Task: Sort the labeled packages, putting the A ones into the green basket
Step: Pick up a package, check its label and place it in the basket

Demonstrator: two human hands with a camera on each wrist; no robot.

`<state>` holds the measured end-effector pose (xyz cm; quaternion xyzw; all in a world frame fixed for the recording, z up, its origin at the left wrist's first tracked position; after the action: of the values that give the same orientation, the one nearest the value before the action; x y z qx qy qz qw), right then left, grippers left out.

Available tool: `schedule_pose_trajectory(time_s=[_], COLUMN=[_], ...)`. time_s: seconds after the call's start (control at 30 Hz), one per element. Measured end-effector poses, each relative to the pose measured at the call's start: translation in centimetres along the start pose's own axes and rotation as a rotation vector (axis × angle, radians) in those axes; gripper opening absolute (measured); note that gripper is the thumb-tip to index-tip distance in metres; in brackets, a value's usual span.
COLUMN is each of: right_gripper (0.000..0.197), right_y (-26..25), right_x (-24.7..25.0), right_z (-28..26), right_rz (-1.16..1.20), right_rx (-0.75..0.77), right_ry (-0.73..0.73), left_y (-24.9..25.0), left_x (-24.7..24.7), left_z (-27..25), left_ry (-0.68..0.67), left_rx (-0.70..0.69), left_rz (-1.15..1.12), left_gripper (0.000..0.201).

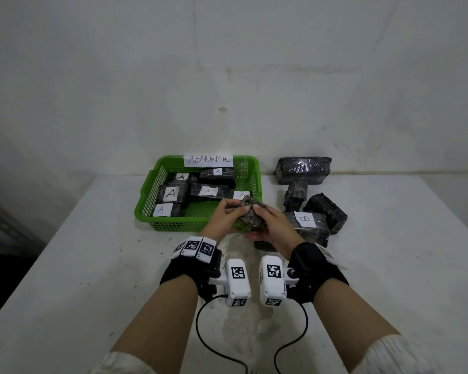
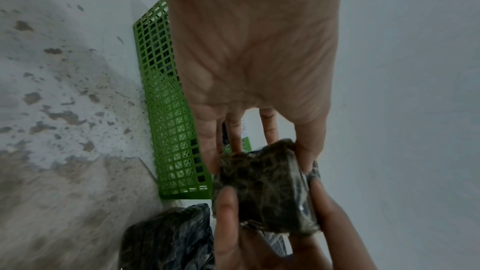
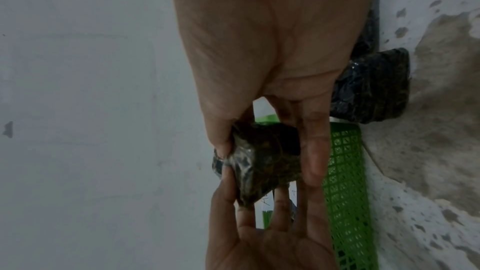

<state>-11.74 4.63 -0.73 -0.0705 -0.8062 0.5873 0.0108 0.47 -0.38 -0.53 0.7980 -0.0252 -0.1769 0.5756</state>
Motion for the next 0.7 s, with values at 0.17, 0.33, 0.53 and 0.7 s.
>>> schedule_pose_trajectory(time_s=[0.17, 0.33, 0.53, 0.7], right_gripper=[0.023, 0.026, 0.019, 0.019], right_y=[0.11, -0.17, -0.36, -0.65], right_x=[-0.08, 0.02, -0.09, 0.23], right_z=[-0.14, -0.11, -0.27, -0.09], right_rz=[0.008, 0.012, 0.014, -0.104], right_rx=[-0.032, -0.014, -0.064, -0.047], right_ry=[-0.064, -0.048, -0.045, 0.047], left_y=[0.08, -0.09, 0.09, -0.14], left_x=[-0.01, -0.18, 0.11, 0.04], left_z=[0.03, -0.35, -0.21, -0.62], left_ry=[0.004, -0.042, -0.083, -0.106], left_rx=[-0.016, 0.012, -0.025, -0.039], left_rz=[0.010, -0.037, 0.021, 0.078], left_gripper=[0.016, 0.014, 0.026, 0.029])
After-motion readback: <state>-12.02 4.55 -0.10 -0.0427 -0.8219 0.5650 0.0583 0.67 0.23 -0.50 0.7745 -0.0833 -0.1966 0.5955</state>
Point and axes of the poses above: each hand's wrist, its own z-axis towards the middle knuckle, its own x-axis out of the back of the hand, y = z × x, the point moved 3 cm from there along z, towards the middle knuckle, and after that the axes turned 12 degrees about -z, right-handed, at the moved point
